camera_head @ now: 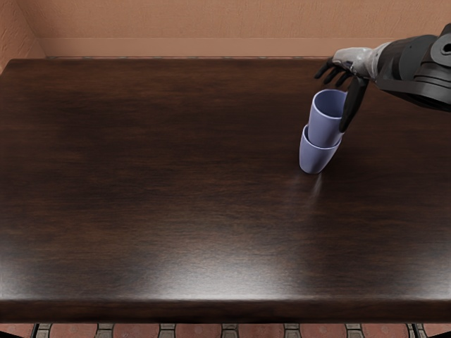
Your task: Pick up cup and place in cup with right hand
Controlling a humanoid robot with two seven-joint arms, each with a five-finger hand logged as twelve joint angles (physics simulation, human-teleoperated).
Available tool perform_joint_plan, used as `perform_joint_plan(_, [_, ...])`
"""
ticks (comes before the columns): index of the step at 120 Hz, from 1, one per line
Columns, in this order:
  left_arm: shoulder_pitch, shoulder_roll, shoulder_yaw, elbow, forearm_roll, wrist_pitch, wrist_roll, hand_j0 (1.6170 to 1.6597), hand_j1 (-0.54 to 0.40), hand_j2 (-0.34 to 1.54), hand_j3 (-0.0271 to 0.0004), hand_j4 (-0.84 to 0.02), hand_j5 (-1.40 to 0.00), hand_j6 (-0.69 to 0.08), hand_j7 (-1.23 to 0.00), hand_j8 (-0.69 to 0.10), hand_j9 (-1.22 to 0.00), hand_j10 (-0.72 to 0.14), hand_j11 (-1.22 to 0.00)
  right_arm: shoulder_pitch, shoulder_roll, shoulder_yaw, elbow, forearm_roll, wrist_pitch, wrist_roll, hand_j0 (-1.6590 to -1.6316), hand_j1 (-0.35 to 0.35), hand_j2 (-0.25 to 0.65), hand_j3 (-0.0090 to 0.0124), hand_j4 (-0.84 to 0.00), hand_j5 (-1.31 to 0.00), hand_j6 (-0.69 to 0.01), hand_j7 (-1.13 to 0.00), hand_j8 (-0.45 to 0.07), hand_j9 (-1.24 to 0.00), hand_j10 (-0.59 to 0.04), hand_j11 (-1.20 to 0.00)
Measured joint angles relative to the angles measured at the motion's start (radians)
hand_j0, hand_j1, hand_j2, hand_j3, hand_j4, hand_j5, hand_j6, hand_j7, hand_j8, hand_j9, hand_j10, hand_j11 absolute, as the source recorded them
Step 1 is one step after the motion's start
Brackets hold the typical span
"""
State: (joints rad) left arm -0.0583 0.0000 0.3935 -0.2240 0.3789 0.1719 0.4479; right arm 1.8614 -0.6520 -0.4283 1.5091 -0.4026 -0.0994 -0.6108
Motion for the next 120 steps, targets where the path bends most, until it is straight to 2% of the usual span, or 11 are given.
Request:
perform_joint_plan(12, [0.0,0.0,0.0,0.0,0.0,0.0,0.0,1.6581,0.349,0.0,0.0,0.0,0.0,0.0,0.0,0.0,0.0,0.0,0.0,-0.001,0.003,0.0,-0.007,-0.001,0.003,0.0,-1.6581,-0.18,0.008,0.0,-0.151,-0.2,-0.15,-0.2,-0.142,-0.2,-0.15,-0.2])
perform_joint_plan(26, [0.0,0.0,0.0,0.0,0.0,0.0,0.0,1.6581,0.349,0.0,0.0,0.0,0.0,0.0,0.0,0.0,0.0,0.0,0.0,0.0,0.006,-0.001,-0.01,-0.001,0.004,0.0,-1.6581,-0.24,0.003,0.0,-0.098,-0.13,-0.098,-0.13,-0.093,-0.13,-0.098,-0.13])
perform_joint_plan(55, [0.002,0.0,-0.002,0.0,0.0,0.0,0.0,1.6581,0.349,0.0,0.0,0.0,0.0,0.0,0.0,0.0,0.0,0.0,0.0,0.0,0.009,0.0,-0.012,0.0,0.014,0.0,-1.6581,-0.294,-0.002,0.0,-0.05,-0.06,-0.051,-0.06,-0.049,-0.06,-0.049,-0.06])
perform_joint_plan(65, [0.005,0.0,-0.002,0.0,0.0,0.0,0.0,1.6581,0.349,0.0,0.0,0.0,0.0,0.0,0.0,0.0,0.0,0.0,0.0,-0.003,0.008,0.011,-0.017,0.016,0.046,0.0,-1.6581,-0.302,-0.003,0.0,-0.043,-0.05,-0.044,-0.05,-0.042,-0.05,-0.042,-0.05])
perform_joint_plan(83, [0.027,0.0,-0.002,0.0,0.0,0.0,0.0,1.6581,0.349,0.0,0.0,0.0,0.0,0.0,0.0,0.0,0.0,0.0,0.0,-0.097,0.014,0.166,-0.039,0.053,0.104,0.0,-1.6581,-0.311,-0.004,0.0,-0.035,-0.04,-0.036,-0.04,-0.035,-0.04,-0.035,-0.04])
perform_joint_plan(106, [0.04,0.0,-0.002,0.0,0.0,0.0,0.0,1.6581,0.349,0.0,0.0,0.0,0.0,0.0,0.0,0.0,0.0,0.0,0.0,-0.127,0.005,0.298,-0.007,0.111,0.136,0.0,-1.6581,-0.315,-0.004,0.0,-0.031,-0.04,-0.032,-0.04,-0.031,-0.04,-0.031,-0.04])
perform_joint_plan(120, [0.04,0.0,-0.003,-0.001,0.0,0.0,0.0,1.6581,0.349,0.0,0.0,0.0,0.0,0.0,0.0,0.0,0.0,0.0,0.0,-0.173,-0.029,0.403,0.014,0.167,0.223,0.0,-1.6581,-0.316,-0.005,0.0,-0.03,-0.04,-0.031,-0.04,-0.03,-0.04,-0.03,-0.04])
